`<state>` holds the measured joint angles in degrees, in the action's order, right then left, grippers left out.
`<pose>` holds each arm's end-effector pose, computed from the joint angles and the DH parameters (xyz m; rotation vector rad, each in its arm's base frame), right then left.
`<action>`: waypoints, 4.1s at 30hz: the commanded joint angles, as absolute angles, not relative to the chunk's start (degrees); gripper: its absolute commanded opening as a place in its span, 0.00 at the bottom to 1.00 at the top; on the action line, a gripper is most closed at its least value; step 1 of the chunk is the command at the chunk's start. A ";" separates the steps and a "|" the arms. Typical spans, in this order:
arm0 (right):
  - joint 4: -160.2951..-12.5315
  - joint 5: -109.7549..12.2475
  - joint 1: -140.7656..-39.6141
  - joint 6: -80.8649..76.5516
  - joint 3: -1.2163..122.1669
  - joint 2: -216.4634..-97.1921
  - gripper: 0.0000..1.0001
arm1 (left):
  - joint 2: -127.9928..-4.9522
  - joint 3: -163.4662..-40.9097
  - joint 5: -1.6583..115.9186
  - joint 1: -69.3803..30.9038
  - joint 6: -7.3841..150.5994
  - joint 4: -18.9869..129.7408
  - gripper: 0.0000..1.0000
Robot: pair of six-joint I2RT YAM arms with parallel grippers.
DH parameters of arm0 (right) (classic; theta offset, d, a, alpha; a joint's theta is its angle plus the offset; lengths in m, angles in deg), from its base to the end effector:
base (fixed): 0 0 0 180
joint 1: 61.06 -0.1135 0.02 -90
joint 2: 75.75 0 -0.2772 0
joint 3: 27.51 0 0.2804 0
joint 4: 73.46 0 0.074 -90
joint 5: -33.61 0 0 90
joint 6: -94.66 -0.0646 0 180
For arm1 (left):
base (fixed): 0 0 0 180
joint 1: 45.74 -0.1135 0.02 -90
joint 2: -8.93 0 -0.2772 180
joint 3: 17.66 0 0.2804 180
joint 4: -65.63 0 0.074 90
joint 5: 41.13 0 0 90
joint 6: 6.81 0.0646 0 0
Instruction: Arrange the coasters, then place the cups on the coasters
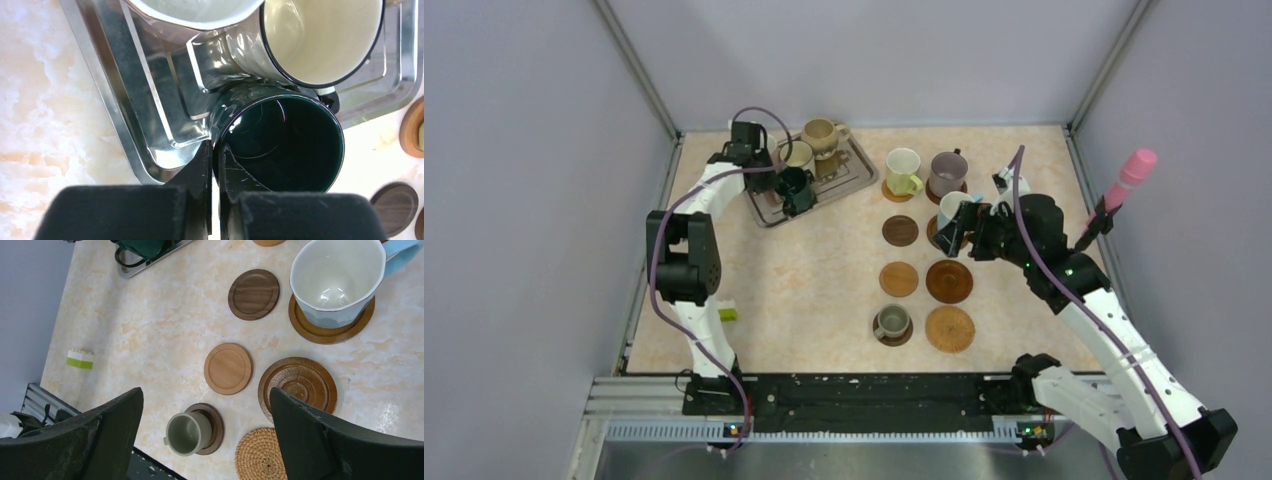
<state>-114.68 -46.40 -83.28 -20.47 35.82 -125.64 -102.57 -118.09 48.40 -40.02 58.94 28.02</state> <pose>0.2141 0.0996 0.3265 -0.0579 2.1192 0.6825 0.4859 -0.0481 0.2135 -0.3955 2.4009 -0.2276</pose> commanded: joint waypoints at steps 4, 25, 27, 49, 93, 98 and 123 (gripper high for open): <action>-112.82 -45.45 -82.86 -24.24 34.87 -125.81 0.94 | -96.06 -120.89 53.37 -39.94 59.88 28.45 0.00; -105.91 -48.21 -93.89 -38.68 37.37 -136.75 0.82 | -73.54 -106.80 51.77 -25.72 59.05 20.67 0.00; -104.86 -49.06 -95.79 -40.08 37.73 -138.46 0.82 | -73.06 -107.60 50.49 -21.47 58.55 19.34 0.00; -103.43 -52.01 -97.54 -45.88 37.75 -142.77 0.59 | -79.77 -115.80 36.01 4.68 55.69 14.91 0.00; -125.55 -75.04 -87.26 -26.92 38.00 -130.56 0.00 | -51.09 -101.16 10.80 6.91 70.27 17.03 0.99; -121.02 -70.25 -87.31 -20.50 35.67 -130.70 0.00 | -46.39 -95.95 6.79 6.91 72.20 18.00 0.99; -109.18 -65.59 -82.74 -13.41 28.08 -136.41 0.00 | -38.36 -79.76 -0.65 6.91 75.28 27.00 0.99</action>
